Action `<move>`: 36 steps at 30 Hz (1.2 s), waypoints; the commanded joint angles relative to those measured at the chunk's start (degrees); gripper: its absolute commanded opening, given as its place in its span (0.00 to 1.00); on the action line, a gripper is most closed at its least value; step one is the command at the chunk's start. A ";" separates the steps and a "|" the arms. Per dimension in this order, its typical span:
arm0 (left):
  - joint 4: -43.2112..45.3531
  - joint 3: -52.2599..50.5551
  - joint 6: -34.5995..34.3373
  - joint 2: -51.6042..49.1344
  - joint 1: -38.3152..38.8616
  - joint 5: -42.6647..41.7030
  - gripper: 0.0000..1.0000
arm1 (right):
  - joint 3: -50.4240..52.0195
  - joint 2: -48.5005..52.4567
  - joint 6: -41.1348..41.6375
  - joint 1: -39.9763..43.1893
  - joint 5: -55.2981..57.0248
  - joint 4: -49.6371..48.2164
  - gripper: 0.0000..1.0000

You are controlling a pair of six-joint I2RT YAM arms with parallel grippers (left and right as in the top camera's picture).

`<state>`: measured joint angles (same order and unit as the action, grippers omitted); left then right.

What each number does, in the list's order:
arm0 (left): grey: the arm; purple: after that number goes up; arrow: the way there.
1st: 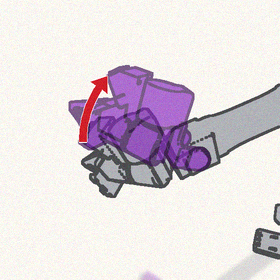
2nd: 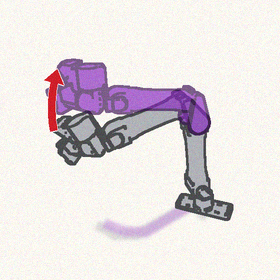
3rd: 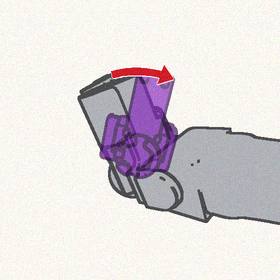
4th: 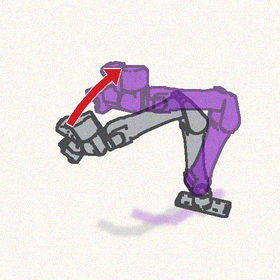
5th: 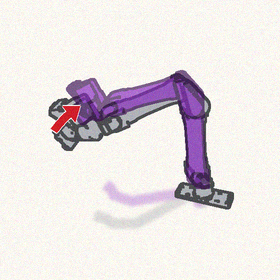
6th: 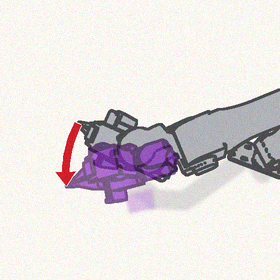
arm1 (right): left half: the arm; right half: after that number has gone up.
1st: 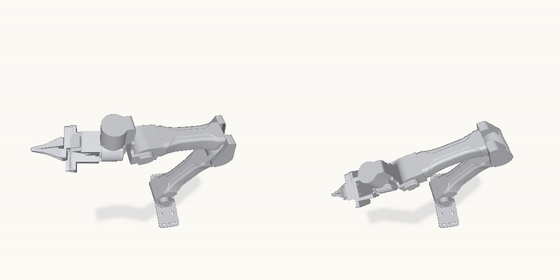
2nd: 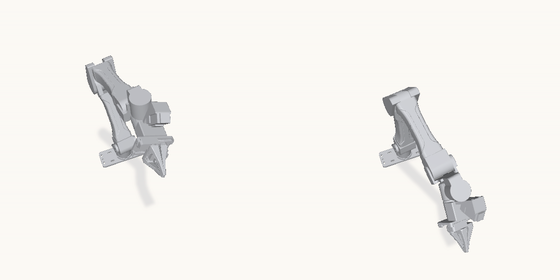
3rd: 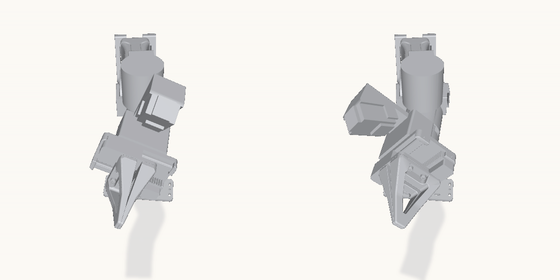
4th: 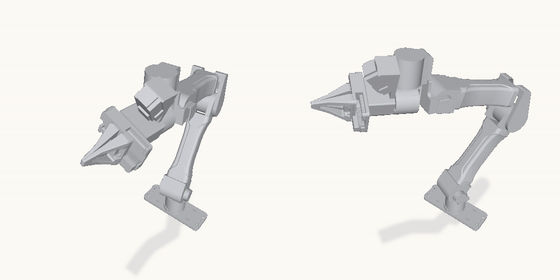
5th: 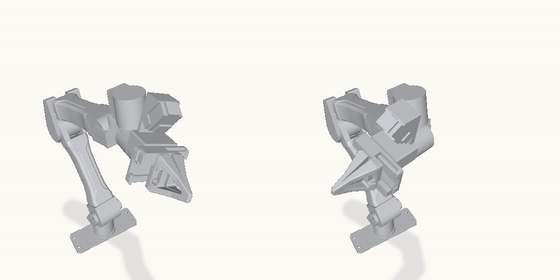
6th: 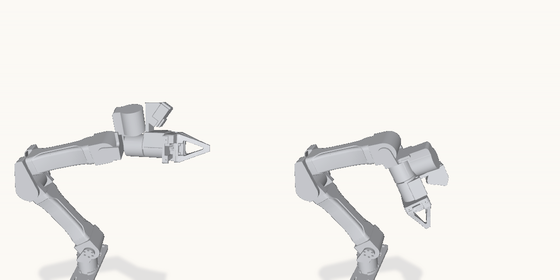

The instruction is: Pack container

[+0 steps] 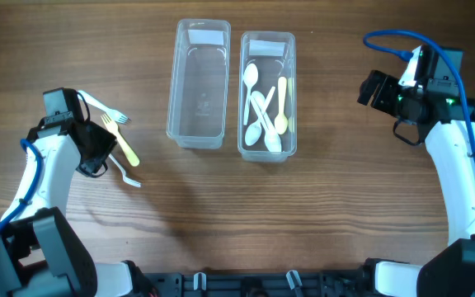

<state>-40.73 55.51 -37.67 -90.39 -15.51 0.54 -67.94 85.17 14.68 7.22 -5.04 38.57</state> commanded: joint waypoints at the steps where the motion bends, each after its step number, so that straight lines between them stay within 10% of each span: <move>1: -0.15 0.33 -0.52 -1.62 -0.26 -0.44 0.31 | -0.59 -0.52 -1.03 0.09 0.76 -0.15 1.00; 36: 10.84 -5.16 -1.88 -7.52 0.02 0.48 0.37 | -0.59 -0.52 -1.01 0.09 0.76 -0.15 1.00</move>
<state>-30.61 50.72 -38.74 -95.22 -15.49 1.02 -67.94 85.17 14.68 7.22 -5.04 38.57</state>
